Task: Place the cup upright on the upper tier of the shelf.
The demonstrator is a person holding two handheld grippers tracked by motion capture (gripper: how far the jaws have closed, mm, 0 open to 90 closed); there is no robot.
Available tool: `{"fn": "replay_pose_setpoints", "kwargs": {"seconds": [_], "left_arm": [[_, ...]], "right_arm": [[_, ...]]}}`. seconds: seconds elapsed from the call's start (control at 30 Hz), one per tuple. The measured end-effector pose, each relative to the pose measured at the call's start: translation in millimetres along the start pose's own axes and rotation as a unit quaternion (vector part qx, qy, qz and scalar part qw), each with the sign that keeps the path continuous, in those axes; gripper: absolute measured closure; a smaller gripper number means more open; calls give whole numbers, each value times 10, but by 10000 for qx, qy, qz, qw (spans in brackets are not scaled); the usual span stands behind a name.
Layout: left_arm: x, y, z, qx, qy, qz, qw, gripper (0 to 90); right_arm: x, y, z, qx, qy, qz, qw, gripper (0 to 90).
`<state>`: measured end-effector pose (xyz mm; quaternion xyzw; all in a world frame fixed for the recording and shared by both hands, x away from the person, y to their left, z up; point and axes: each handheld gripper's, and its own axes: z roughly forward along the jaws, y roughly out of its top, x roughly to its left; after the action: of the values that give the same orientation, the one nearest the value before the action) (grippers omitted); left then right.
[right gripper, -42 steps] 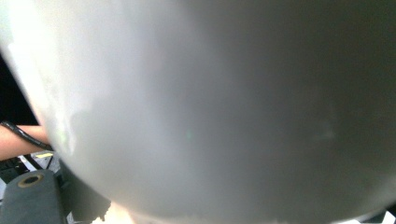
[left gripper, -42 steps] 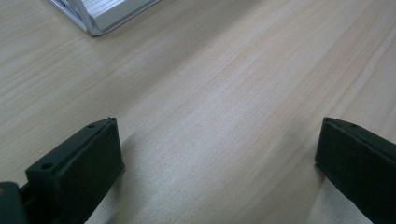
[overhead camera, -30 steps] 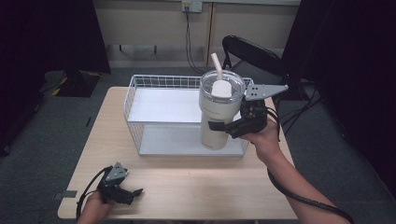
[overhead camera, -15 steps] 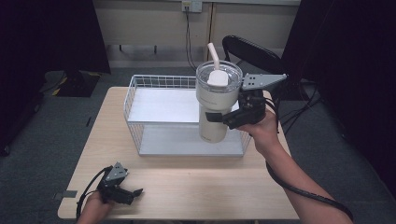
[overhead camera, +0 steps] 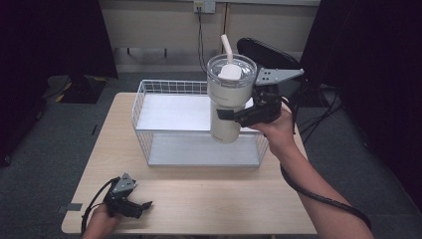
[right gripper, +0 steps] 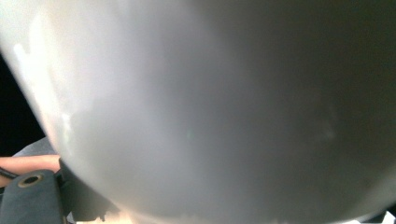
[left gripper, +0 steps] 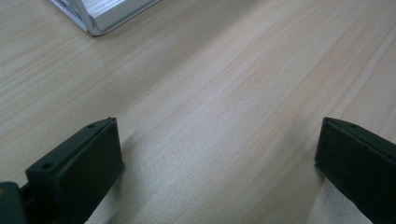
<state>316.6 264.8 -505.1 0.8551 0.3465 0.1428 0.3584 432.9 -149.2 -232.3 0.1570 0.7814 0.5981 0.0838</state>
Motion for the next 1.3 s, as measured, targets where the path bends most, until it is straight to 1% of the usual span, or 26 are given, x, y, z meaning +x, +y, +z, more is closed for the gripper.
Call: {"fn": "replay_pose_setpoints", "kwargs": {"seconds": [0.37,0.47,0.53,0.63,0.83,1.03,1.17,1.3], "left_arm": [[0,0,-1,1,-2,-1,10000,0],[0,0,-1,2,-8,-1,10000,0],[0,0,-1,2,-8,0,10000,0],[0,0,-1,3,-8,0,10000,0],[1,0,-1,3,-8,3,10000,0],[0,0,-1,2,-9,1,10000,0],[1,0,-1,3,-8,2,10000,0],[1,0,-1,2,-9,0,10000,0]], "right_arm": [[-104,76,38,-42,-194,20,9998,102],[-135,102,58,-17,-299,-8,9996,102],[-161,112,72,-29,-333,8,9994,102],[-189,122,92,-23,-407,-28,9992,102],[-263,124,148,-57,-520,46,9986,102],[-339,121,199,-77,-690,68,9976,102],[-398,112,237,-68,-861,81,9962,102],[-466,93,274,-58,-945,139,9954,102]]}}
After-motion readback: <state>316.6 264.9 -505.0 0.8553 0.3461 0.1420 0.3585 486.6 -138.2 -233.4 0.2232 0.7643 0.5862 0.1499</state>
